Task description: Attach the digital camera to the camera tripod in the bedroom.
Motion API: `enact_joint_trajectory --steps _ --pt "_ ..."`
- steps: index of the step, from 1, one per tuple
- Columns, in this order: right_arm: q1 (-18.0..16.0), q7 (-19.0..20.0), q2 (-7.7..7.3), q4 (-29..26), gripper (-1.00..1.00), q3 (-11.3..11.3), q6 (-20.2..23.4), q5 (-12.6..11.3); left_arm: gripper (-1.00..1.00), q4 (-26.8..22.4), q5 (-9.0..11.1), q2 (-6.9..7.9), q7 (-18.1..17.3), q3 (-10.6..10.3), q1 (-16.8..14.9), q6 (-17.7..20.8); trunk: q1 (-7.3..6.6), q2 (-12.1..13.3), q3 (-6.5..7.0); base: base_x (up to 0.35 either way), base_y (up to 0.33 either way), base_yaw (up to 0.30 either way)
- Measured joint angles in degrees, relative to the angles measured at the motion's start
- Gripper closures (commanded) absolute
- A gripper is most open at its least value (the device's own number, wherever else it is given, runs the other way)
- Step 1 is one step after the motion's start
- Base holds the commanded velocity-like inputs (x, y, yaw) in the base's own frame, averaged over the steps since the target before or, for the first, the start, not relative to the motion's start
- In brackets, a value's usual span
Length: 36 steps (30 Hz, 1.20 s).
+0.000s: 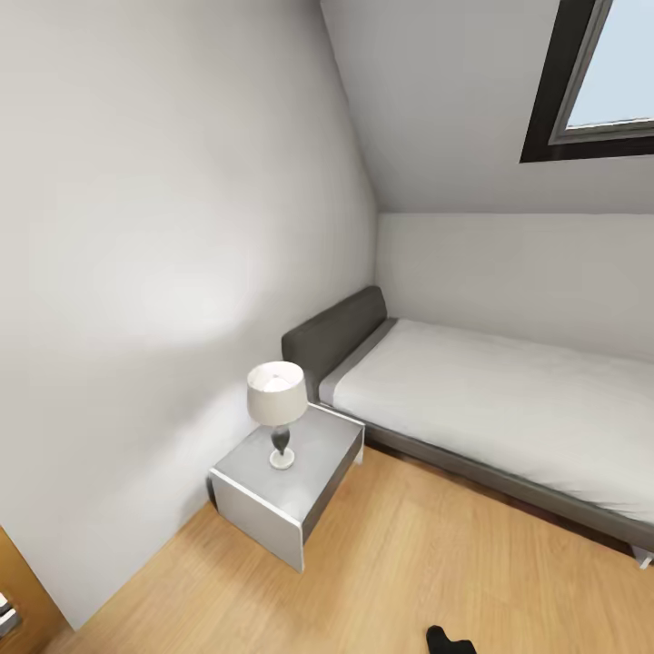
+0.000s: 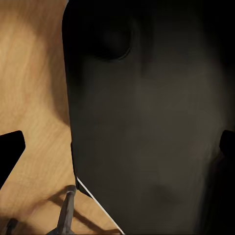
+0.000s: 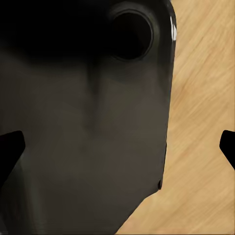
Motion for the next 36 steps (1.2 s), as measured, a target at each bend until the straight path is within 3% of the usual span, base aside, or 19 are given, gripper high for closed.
enact_joint_trajectory --steps 5,28,36 --pt "0.4 -0.1 0.52 -0.4 -1.00 0.2 -0.4 0.1 -1.00 0.1 -0.7 0.35 0.2 0.5 1.4 0.3 0.00 0.0 0.00 0.000 0.000 0.000" --pt "0.4 -0.1 0.52 -0.4 -1.00 0.2 -0.4 0.1 -1.00 0.1 -0.7 0.35 0.2 0.4 1.4 0.2 0.00 0.0 0.00 0.000 0.000 -0.003" --pt "-2.2 0.3 0.02 -2.9 -1.00 0.7 -2.3 0.2 -1.00 -1.6 0.3 2.19 0.0 0.0 0.2 -0.7 0.01 0.0 -0.17 0.000 0.000 -0.202"
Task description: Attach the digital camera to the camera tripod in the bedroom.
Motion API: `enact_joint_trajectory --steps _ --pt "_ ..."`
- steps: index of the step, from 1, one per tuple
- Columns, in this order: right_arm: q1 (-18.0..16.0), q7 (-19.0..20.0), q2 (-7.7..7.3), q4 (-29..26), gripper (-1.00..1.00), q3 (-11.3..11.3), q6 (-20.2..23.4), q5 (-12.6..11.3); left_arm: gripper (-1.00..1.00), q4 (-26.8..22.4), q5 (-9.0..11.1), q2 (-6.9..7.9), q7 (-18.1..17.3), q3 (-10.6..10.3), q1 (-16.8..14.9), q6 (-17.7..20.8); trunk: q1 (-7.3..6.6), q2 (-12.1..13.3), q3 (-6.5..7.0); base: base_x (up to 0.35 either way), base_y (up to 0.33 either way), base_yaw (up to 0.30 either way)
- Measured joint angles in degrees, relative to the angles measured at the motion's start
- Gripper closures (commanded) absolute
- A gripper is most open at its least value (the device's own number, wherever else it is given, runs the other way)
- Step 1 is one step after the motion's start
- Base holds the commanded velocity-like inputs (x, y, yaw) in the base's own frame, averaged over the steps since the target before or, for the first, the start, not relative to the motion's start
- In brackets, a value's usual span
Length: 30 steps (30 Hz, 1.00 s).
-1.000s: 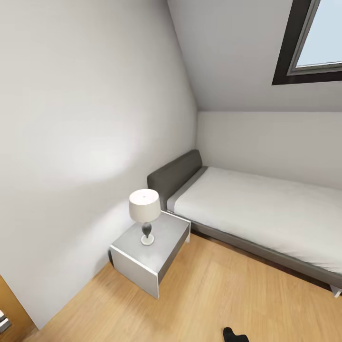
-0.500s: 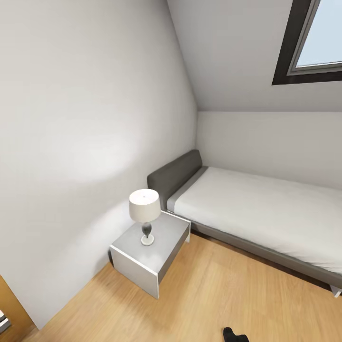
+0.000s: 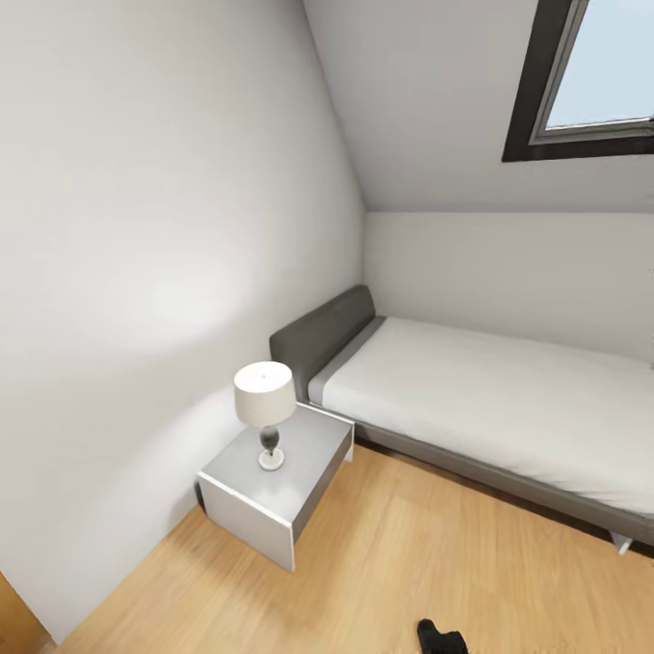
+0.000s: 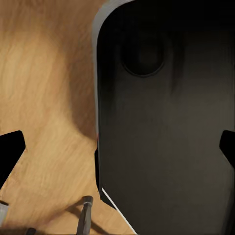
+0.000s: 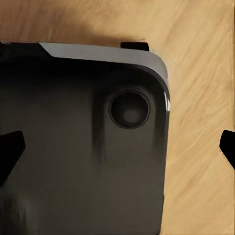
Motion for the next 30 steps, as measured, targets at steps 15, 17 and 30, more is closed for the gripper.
enact_joint_trajectory --steps 15,17,30 --pt "-1.8 0.1 -1.71 -0.3 -1.00 -0.2 -1.2 0.0 -1.00 -6.7 -0.7 2.60 1.6 -0.3 -4.0 -2.6 0.00 0.0 -0.61 0.000 0.000 -0.258" --pt "-1.9 0.1 -2.03 -0.3 -1.00 -0.1 -1.2 0.0 -1.00 -10.0 -0.7 2.72 1.2 -0.4 -4.3 -3.0 0.00 0.0 -0.69 0.000 0.000 -0.259" --pt "-2.3 0.2 -3.76 -2.9 -1.00 -0.2 -1.4 0.0 -1.00 -18.9 0.1 0.55 -0.2 0.0 -7.5 1.0 0.00 0.0 -1.26 0.000 0.000 -0.259"
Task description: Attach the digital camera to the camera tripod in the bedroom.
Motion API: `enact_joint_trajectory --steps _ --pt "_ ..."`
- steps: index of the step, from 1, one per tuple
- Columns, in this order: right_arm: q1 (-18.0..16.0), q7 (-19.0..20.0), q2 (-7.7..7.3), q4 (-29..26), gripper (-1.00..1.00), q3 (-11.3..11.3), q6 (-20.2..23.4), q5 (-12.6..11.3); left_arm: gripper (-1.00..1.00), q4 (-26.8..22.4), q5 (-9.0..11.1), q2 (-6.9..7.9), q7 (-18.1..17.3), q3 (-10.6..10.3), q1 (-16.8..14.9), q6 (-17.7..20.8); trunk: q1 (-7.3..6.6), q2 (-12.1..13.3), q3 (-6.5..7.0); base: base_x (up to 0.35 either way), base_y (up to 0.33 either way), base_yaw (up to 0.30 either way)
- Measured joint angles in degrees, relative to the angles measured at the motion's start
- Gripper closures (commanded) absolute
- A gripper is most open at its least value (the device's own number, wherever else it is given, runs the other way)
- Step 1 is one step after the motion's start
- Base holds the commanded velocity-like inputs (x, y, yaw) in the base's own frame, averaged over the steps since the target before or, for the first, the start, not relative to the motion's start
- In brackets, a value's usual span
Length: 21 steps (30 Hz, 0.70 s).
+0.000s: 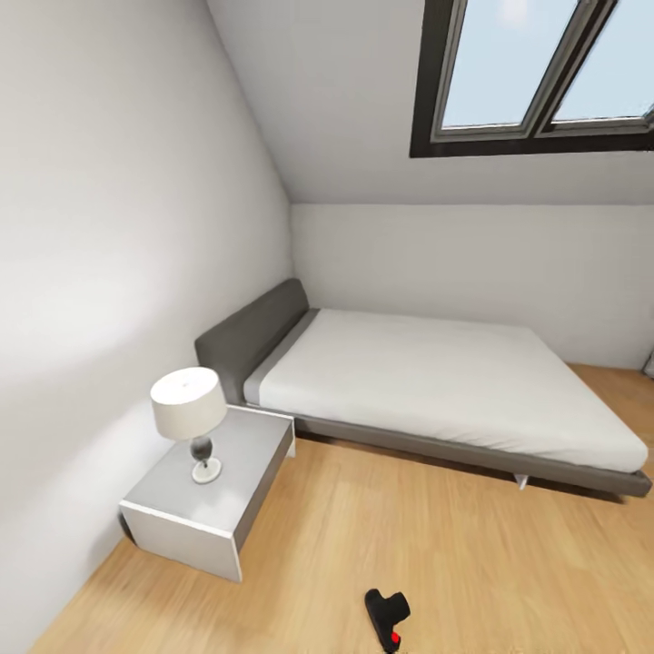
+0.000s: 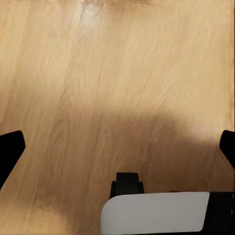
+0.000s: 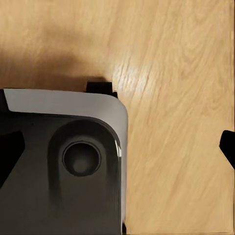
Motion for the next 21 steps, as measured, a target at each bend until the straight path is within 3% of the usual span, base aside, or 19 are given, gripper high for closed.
enact_joint_trajectory --steps 2,3,4,5,7,8,10,11,21 --pt "-0.1 0.1 -0.98 -0.9 -1.00 0.0 0.1 0.0 -1.00 -1.3 0.3 -0.27 -0.4 0.1 -2.0 2.0 0.00 0.0 -0.09 0.000 0.000 -0.259" --pt "-0.7 0.1 -2.39 -2.0 -1.00 -0.1 0.4 -0.1 -1.00 -2.2 0.9 -0.50 -2.8 0.3 -4.9 4.1 0.00 0.0 -0.14 0.000 0.000 -0.259" --pt "-0.8 0.3 -2.68 -2.2 -1.00 -0.1 0.4 -0.2 -1.00 -2.5 1.1 -0.58 -3.3 0.3 -7.8 4.8 0.00 0.0 -0.17 0.000 0.000 -0.259" --pt "-0.9 0.9 -2.90 -2.3 -1.00 -0.1 0.4 -0.2 -1.00 -2.8 1.3 -0.79 -3.7 0.3 -8.5 6.3 0.00 0.0 -0.22 -0.031 0.000 -0.259" --pt "-1.3 2.5 -3.59 -2.5 -1.00 -0.1 0.4 -0.3 -1.00 -4.0 1.7 -1.60 -4.6 0.2 -11.5 10.1 0.01 0.0 -0.31 -0.104 0.040 -0.258" --pt "-1.7 3.5 -4.29 -2.6 -1.00 -0.1 0.4 -0.3 -1.00 -5.8 1.9 -2.78 -5.1 0.2 -13.2 13.0 0.02 0.0 -0.35 -0.164 0.103 -0.258" --pt "-1.9 4.0 -4.74 -2.6 -1.00 -0.1 0.2 -0.4 -1.00 -8.0 2.0 -4.11 -5.3 0.1 -14.5 16.1 0.02 0.0 -0.44 -0.141 0.200 -0.255" --pt "-2.0 4.4 -5.08 -2.7 -1.00 -0.1 -0.1 -0.5 -1.00 -11.9 2.1 -6.09 -5.3 -0.1 -15.5 20.3 0.01 0.0 -0.49 -0.078 0.266 -0.254" --pt "-2.1 4.5 -5.19 -2.7 -1.00 -0.1 -0.3 -0.5 -1.00 -14.1 1.8 -7.56 -5.3 -0.3 -16.0 22.5 0.00 0.0 -1.01 -0.022 0.310 -0.252"
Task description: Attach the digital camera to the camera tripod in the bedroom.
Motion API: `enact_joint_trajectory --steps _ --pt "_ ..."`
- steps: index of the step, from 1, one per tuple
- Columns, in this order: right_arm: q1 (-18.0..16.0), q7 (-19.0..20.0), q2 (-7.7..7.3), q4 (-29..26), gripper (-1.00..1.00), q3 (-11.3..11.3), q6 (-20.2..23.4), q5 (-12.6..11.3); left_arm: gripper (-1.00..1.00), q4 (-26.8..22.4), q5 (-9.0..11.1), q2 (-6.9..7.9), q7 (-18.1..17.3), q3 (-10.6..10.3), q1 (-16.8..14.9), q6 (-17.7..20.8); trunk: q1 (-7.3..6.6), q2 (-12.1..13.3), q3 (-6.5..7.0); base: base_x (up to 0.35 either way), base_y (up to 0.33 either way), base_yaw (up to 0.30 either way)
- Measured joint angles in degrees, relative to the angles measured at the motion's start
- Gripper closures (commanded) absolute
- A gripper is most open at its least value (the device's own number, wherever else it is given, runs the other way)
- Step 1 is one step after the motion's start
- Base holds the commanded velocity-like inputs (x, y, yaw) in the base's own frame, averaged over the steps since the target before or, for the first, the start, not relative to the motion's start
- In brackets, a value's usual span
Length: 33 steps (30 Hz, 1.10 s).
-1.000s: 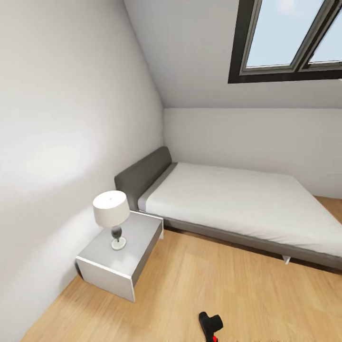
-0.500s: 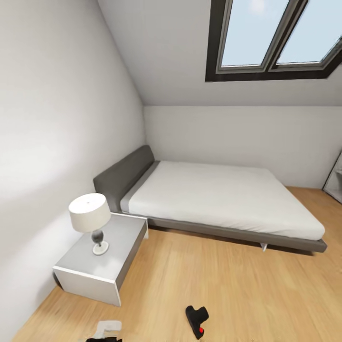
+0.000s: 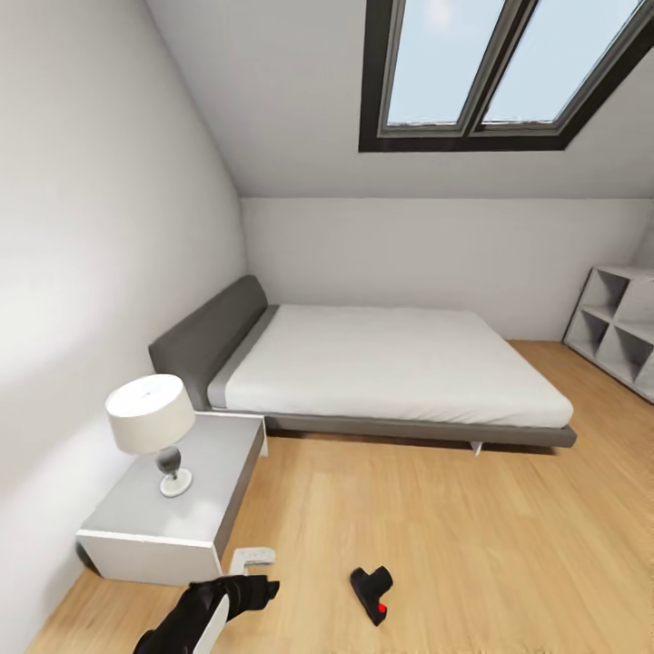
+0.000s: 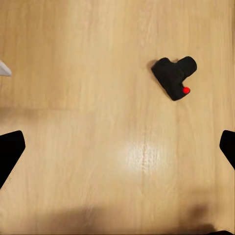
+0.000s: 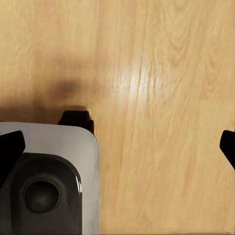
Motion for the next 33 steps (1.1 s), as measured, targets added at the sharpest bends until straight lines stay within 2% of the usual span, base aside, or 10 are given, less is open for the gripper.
enact_joint_trajectory --steps 3,5,18,19,20,24,33 --pt "0.0 0.0 -0.01 0.0 -1.00 0.0 0.0 0.0 -1.00 -0.1 -0.1 -0.34 0.0 -0.1 0.0 0.1 0.00 0.0 -0.15 0.007 0.327 -0.252" --pt "0.0 0.0 0.11 0.0 -1.00 -0.1 -1.8 0.0 -1.00 -0.1 -0.2 -0.68 -0.1 -0.7 0.0 0.1 -0.01 0.0 -0.26 0.061 0.331 -0.252" --pt "0.0 0.1 0.03 0.0 -1.00 -0.2 -2.7 0.0 -1.00 -0.2 -0.2 -0.78 -0.3 -1.0 0.1 0.3 -0.01 0.0 -0.92 0.082 0.331 -0.252" --pt "0.0 0.1 0.02 0.0 -1.00 -0.2 -2.7 0.0 -1.00 -0.2 -0.2 -0.78 -0.4 -1.2 0.1 0.3 -0.01 0.0 -0.98 0.109 0.330 -0.252" --pt "0.0 0.1 -0.03 0.0 -1.00 -0.2 -2.7 0.0 -1.00 -0.2 -0.1 -0.74 -0.4 -3.1 0.1 0.3 -0.01 0.0 -1.03 0.113 0.330 -0.252" --pt "0.0 0.1 -0.04 0.0 -1.00 -0.2 -2.7 0.0 -1.00 -0.2 0.0 -0.69 -0.4 -4.8 0.1 0.3 -0.01 0.0 -1.23 0.120 0.328 -0.252" --pt "0.0 0.1 -0.07 0.0 -1.00 -0.2 -2.7 0.0 -1.00 -0.2 0.1 -0.67 -0.4 -5.6 0.1 0.3 -0.01 0.0 -1.69 0.128 0.326 -0.252"
